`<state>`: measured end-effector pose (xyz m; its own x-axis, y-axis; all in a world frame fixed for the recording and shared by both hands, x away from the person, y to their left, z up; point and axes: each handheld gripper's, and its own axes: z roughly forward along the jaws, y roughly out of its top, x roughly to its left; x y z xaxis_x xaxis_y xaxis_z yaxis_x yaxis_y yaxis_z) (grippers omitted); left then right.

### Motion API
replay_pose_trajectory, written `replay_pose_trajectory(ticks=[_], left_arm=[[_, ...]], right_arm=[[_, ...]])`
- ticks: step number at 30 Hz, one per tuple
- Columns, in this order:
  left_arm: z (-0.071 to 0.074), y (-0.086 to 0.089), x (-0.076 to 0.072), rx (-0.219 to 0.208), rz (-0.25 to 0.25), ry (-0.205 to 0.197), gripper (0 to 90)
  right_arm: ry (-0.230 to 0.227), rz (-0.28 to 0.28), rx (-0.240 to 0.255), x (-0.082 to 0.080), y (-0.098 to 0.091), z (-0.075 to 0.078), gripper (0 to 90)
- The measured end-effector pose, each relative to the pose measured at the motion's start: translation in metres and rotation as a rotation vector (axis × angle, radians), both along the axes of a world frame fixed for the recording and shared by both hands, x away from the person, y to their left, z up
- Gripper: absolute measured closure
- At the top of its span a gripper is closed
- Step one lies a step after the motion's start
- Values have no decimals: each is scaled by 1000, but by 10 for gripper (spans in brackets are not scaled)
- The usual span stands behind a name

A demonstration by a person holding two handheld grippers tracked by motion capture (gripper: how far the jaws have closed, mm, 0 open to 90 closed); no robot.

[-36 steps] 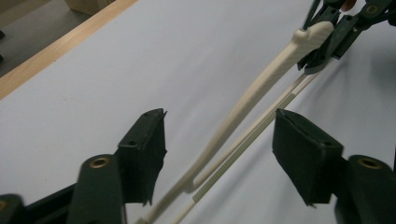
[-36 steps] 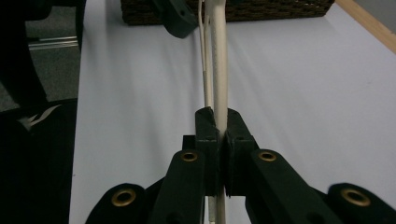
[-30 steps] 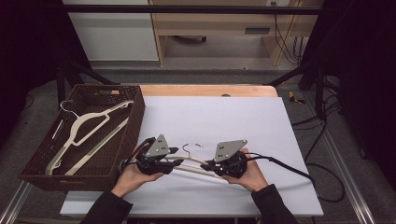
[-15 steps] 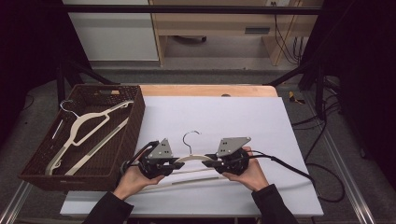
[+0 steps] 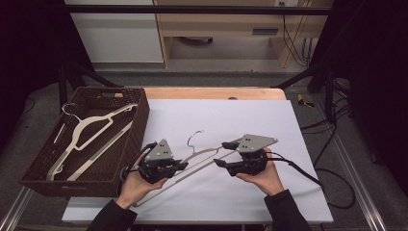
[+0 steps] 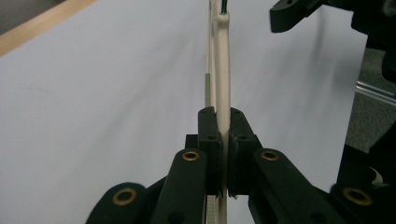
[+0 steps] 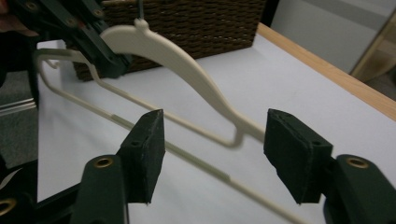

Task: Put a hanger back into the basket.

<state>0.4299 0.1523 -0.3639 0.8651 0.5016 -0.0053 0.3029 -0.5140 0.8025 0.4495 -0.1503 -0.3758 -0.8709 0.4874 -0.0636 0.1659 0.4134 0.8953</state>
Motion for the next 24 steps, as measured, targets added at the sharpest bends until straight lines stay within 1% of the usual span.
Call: replay_pose_trajectory(ticks=[3,4,7,10,12,13,14,17,20,24], left_arm=[[12,9,-2,-35,34,-15,861],[15,12,-3,-44,41,-19,861],[28,21,-6,-70,59,-35,861],[38,30,-8,-91,70,-46,861],[44,36,-9,-108,78,-57,861],[47,38,-9,-107,82,-63,861],[50,40,-10,-117,87,-68,861],[59,47,-11,-123,91,-79,860],[69,55,-11,-125,102,-95,860],[84,70,-8,-126,124,-112,860]], right_arm=[[1,-57,14,3,-13,1,321],[3,-80,28,4,-18,1,295],[4,-141,47,4,-31,1,233],[15,-190,76,4,-43,0,174],[22,-218,79,2,-51,-3,153],[32,-230,81,1,-55,-4,144],[34,-242,81,1,-59,-5,133],[47,-269,94,0,-68,-7,120],[47,-282,95,-3,-73,-9,109],[46,-302,98,-5,-79,-10,100]])
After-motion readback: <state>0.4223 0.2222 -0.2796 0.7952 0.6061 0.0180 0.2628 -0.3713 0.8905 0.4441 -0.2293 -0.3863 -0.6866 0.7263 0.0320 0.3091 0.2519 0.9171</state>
